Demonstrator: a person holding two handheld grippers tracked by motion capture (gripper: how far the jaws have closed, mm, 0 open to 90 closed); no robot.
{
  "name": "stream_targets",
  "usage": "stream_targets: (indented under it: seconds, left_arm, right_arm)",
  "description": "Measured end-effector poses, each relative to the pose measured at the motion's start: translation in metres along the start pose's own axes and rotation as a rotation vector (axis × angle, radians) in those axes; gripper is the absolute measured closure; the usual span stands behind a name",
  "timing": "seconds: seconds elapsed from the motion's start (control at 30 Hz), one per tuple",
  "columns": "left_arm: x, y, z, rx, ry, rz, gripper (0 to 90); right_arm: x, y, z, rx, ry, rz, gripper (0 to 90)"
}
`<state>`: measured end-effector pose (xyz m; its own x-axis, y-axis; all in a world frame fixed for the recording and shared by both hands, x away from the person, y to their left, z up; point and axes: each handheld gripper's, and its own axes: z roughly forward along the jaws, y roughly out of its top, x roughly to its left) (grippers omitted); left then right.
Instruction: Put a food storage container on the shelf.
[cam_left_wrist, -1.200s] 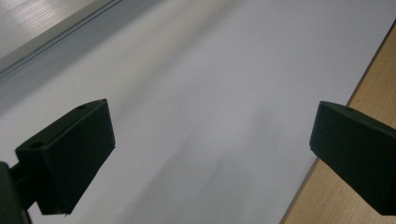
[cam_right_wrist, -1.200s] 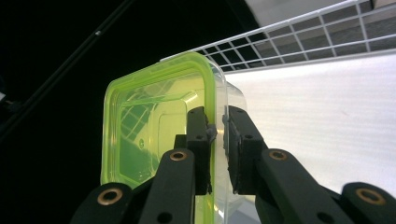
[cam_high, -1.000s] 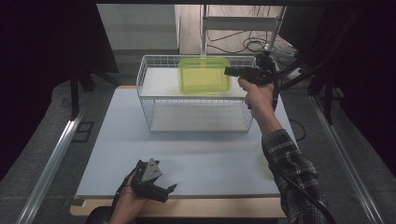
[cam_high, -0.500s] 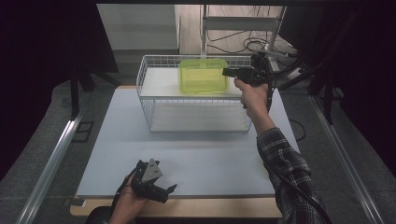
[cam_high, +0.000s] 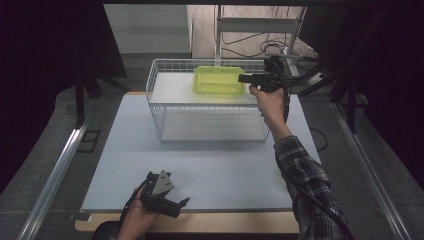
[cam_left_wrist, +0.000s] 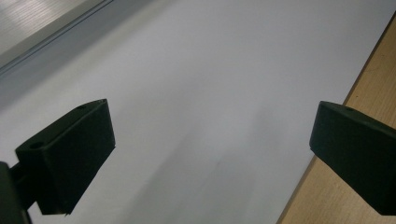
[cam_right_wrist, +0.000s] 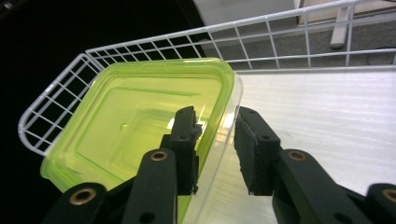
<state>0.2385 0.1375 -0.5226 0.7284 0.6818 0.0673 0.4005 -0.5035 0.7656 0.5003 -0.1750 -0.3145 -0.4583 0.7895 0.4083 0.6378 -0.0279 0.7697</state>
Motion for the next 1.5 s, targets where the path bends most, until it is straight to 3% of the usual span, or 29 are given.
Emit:
stream_targets:
  seconds: [0.27,0.3,0.37,0.47,0.6,0.83,0.93,1.17,1.37,1.5]
  left_arm:
    - [0.000,0.000,0.000,0.003,-0.001,0.002,0.0]
    - [-0.001,0.000,0.001,0.004,-0.001,0.002,0.0]
    - [-0.001,0.000,0.001,0.005,-0.001,0.003,0.0]
    - [-0.001,0.000,0.001,0.006,0.000,0.004,0.0]
    - [-0.001,0.000,0.000,0.003,0.002,0.004,0.0]
    - [0.000,0.001,-0.003,-0.036,-0.036,-0.016,0.3]
    - [0.002,0.001,-0.004,-0.050,-0.058,-0.039,0.2]
    - [0.004,0.001,-0.005,-0.082,-0.068,-0.084,0.3]
    - [0.004,0.001,-0.005,-0.083,-0.065,-0.083,0.2]
    - [0.003,0.001,-0.005,-0.081,-0.057,-0.060,0.1]
  right_arm:
    - [-0.006,0.002,0.008,0.014,0.013,0.007,63.9]
    - [-0.006,0.002,0.009,0.013,0.010,0.010,60.2]
    - [-0.005,0.003,0.009,0.016,-0.017,-0.027,57.3]
    - [-0.003,0.005,0.009,0.024,-0.031,-0.043,55.0]
    - [0.000,0.006,0.006,0.013,-0.021,-0.062,48.7]
    - [0.003,0.004,-0.004,0.011,0.010,-0.102,38.5]
    - [0.006,-0.001,-0.011,0.016,0.032,-0.154,32.1]
    - [0.007,-0.012,-0.026,0.009,0.067,-0.196,25.2]
    - [0.006,-0.021,-0.036,0.016,0.084,-0.231,21.5]
    - [0.005,-0.031,-0.042,0.023,0.090,-0.262,18.9]
